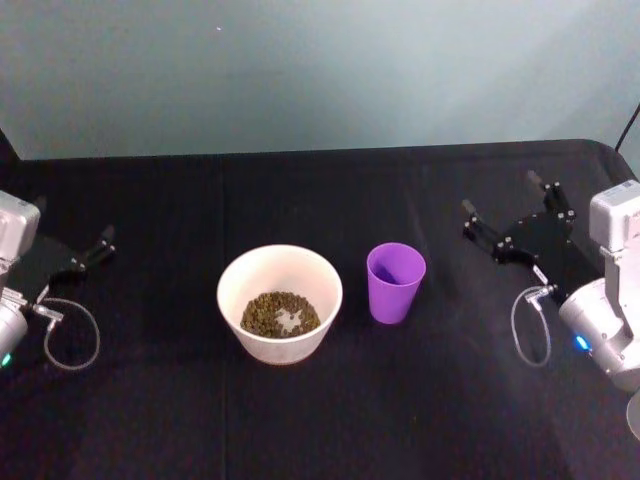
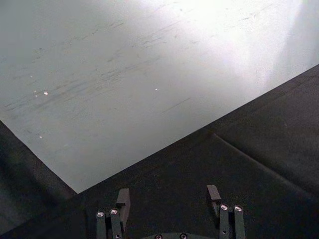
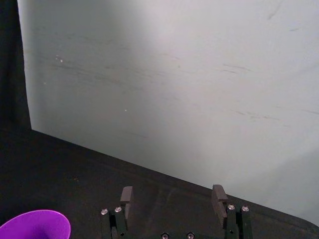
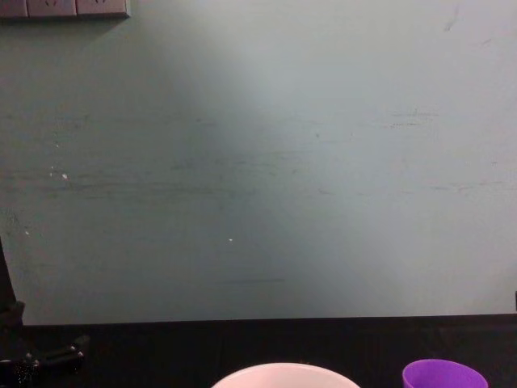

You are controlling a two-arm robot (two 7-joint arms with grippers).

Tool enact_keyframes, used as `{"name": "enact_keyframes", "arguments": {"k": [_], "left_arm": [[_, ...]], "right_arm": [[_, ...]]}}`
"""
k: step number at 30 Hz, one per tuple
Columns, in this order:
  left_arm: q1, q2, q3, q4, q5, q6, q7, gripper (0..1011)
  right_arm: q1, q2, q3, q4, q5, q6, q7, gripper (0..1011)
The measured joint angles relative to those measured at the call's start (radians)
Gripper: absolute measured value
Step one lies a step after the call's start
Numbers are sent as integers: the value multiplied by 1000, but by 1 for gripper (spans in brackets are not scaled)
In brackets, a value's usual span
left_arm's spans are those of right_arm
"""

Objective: Pick up the cup and pour the mung beans from the cup into the bowl.

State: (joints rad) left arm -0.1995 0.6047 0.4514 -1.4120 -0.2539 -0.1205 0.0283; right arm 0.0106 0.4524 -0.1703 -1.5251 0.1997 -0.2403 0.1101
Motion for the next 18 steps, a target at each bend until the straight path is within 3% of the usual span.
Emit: {"name": "enact_keyframes", "arguments": {"k": [18], "left_arm": [[0, 0, 0, 0, 0, 0, 0, 1000]], "right_arm": [[-2, 1, -1, -3, 4, -3, 0, 1003]]}}
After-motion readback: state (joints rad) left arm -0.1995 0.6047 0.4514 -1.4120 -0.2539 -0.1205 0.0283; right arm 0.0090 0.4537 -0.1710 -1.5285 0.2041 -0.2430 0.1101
